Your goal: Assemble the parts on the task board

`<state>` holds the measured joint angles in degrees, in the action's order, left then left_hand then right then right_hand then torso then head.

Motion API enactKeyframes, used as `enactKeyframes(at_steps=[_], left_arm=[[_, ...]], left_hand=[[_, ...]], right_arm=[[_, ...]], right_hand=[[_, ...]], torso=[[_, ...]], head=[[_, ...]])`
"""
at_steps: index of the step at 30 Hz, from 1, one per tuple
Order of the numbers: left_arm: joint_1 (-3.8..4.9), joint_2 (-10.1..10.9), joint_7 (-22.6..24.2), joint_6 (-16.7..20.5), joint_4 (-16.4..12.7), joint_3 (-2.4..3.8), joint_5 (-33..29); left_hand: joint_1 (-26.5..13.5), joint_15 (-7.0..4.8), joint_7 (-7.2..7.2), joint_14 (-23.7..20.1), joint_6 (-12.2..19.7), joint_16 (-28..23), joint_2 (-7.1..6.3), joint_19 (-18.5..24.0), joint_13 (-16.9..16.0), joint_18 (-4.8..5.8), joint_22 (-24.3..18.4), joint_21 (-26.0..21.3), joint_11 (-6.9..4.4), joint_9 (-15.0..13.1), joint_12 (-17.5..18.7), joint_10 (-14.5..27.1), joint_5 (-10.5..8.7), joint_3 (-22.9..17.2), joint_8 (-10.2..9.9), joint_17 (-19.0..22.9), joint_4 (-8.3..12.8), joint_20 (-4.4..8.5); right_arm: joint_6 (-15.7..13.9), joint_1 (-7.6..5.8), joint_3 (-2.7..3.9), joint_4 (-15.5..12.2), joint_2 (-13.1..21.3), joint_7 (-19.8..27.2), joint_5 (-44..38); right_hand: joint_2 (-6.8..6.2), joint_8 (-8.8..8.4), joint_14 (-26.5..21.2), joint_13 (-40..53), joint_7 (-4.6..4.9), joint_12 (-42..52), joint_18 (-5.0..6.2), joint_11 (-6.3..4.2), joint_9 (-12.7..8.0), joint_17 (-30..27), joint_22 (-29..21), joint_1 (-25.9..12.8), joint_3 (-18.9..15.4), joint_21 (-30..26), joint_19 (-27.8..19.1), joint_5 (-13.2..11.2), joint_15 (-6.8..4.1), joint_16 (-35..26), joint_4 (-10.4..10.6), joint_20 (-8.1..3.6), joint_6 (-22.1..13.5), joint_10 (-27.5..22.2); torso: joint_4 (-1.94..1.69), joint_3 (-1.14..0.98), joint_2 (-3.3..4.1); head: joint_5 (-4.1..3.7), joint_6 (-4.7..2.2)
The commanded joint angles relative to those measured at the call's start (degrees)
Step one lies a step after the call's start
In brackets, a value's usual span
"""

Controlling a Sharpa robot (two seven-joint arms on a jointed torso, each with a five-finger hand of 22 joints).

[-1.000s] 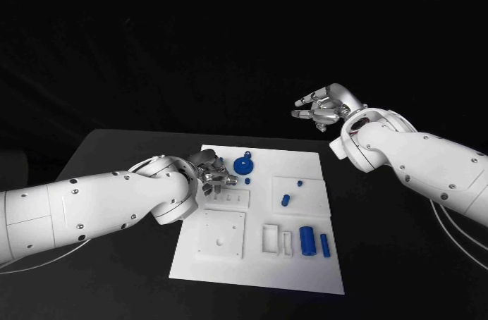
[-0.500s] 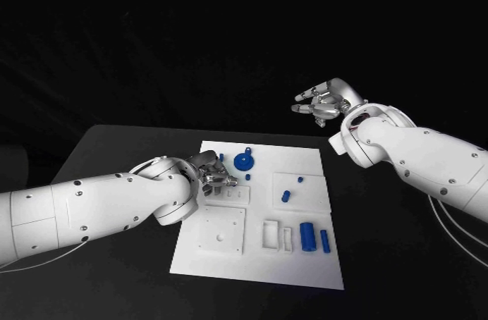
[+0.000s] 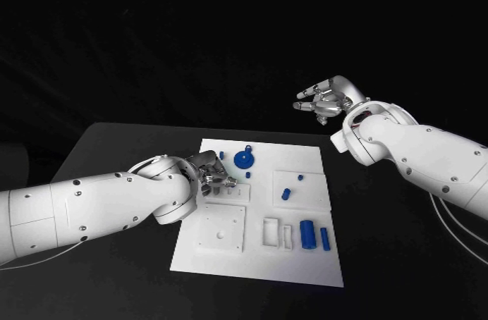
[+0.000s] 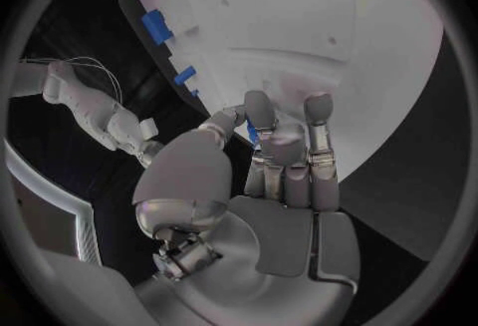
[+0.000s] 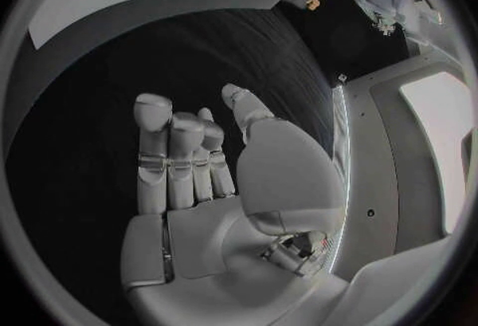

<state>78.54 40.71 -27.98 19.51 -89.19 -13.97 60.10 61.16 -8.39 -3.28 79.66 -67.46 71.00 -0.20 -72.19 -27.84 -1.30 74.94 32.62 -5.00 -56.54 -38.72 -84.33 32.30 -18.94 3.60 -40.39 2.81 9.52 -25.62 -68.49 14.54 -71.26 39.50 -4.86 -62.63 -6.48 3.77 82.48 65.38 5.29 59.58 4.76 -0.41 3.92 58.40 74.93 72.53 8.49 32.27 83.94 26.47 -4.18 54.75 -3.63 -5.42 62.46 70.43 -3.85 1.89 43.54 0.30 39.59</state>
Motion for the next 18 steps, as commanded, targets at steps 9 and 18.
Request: enactKeyframes(at_steps=[9, 18], left_arm=[[-0.07, 0.1, -2.2, -2.9, -0.2, 0.03, 1.7], [-0.08, 0.1, -2.8, -3.4, -0.2, 0.03, 1.9]], left_hand=[[0.8, -0.17, 5.36, 0.1, -6.4, 0.3, 0.87, 0.0, -0.3, 0.33, 1.0, 0.4, -0.74, 0.1, -0.2, -2.3, 0.32, -2.4, 0.1, 0.0, 2.1, -0.02], [0.7, -0.13, 5.37, 0.1, -6.5, 0.3, 0.88, 0.0, -0.3, 0.30, 1.0, 0.4, -0.73, 0.2, -0.1, -2.3, 0.26, -2.5, 0.2, 0.1, 2.1, -0.06]], right_arm=[[0.4, -0.02, 0.04, 0.1, 0.0, 0.2, 0.0], [0.6, -0.02, 0.04, 0.2, -0.1, 0.0, 0.0]], right_hand=[[-0.22, -0.19, -0.5, -0.1, 0.13, -0.2, 1.16, 0.02, -0.1, -0.1, 3.2, -0.6, 0.0, -0.6, 2.5, 0.3, -0.03, -0.1, -0.4, 0.17, 0.1, -0.3], [-0.20, -0.19, -0.5, -0.1, 0.14, -0.1, 1.16, 0.03, -0.1, -0.2, 3.3, -0.7, 0.0, -0.8, 2.5, 0.4, -0.02, -0.2, -0.4, 0.18, 0.1, -0.3]], torso=[[0.01, -0.05, 0.01], [0.00, -0.02, 0.03]], head=[[0.06, 0.36], [0.09, 0.57]])
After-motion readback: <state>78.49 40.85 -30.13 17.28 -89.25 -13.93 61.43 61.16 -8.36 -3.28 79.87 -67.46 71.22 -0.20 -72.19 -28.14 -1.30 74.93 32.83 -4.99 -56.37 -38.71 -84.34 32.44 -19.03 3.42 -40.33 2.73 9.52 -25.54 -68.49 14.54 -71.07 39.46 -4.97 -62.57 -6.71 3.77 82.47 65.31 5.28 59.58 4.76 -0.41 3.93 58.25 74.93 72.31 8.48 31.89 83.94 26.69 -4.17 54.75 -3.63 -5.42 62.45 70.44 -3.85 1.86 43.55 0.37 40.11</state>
